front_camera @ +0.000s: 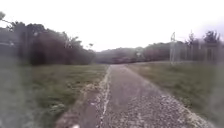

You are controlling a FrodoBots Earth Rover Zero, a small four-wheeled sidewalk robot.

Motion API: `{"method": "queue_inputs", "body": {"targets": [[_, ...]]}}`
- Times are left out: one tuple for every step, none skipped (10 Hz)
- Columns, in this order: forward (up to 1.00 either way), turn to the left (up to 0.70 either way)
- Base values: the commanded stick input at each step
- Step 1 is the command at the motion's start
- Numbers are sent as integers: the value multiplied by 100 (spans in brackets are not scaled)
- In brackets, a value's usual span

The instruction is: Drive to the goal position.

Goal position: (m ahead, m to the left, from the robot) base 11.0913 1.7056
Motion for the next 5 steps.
{"method": "queue_inputs", "body": {"targets": [[70,-14],[70,-12],[70,-4],[70,0],[70,0]]}}
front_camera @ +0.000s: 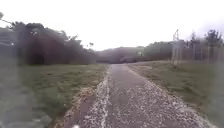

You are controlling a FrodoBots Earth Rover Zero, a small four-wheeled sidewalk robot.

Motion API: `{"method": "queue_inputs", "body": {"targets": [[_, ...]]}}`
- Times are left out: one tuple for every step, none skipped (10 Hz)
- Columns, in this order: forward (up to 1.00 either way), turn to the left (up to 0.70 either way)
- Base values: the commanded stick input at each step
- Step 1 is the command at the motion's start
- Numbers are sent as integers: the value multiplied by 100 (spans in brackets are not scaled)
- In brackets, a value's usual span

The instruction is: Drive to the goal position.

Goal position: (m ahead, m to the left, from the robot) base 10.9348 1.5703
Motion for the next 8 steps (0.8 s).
{"method": "queue_inputs", "body": {"targets": [[70,0],[70,0],[70,0],[70,0],[70,0],[70,0],[70,0],[70,0]]}}
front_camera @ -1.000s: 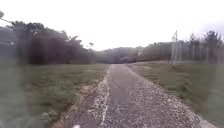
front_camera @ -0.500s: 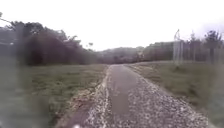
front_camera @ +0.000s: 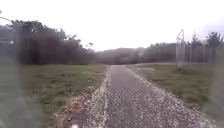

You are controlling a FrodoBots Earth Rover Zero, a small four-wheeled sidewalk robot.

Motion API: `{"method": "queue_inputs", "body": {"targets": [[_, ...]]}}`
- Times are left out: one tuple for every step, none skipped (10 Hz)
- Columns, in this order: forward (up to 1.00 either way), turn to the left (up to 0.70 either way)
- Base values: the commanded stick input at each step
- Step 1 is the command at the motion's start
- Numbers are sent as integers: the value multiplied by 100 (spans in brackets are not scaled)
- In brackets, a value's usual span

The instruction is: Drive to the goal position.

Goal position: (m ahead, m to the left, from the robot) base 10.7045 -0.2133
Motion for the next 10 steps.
{"method": "queue_inputs", "body": {"targets": [[70,0],[70,0],[70,0],[70,0],[70,0],[70,0],[70,0],[70,0],[70,0],[70,0]]}}
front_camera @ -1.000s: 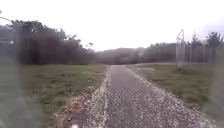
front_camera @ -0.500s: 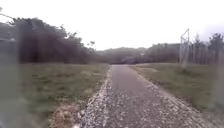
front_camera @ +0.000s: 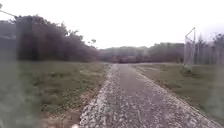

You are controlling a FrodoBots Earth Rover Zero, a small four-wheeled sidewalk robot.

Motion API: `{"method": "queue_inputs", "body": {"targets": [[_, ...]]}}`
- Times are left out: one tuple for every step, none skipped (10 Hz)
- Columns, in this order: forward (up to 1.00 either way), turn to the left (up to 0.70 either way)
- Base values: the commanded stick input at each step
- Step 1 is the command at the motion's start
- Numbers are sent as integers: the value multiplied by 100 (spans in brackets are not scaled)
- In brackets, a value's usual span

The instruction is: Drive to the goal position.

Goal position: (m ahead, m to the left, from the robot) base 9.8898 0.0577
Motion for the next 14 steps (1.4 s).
{"method": "queue_inputs", "body": {"targets": [[70,0],[70,0],[70,0],[70,0],[70,0],[70,0],[70,0],[70,0],[70,0],[70,0],[70,0],[70,0],[70,0],[70,0]]}}
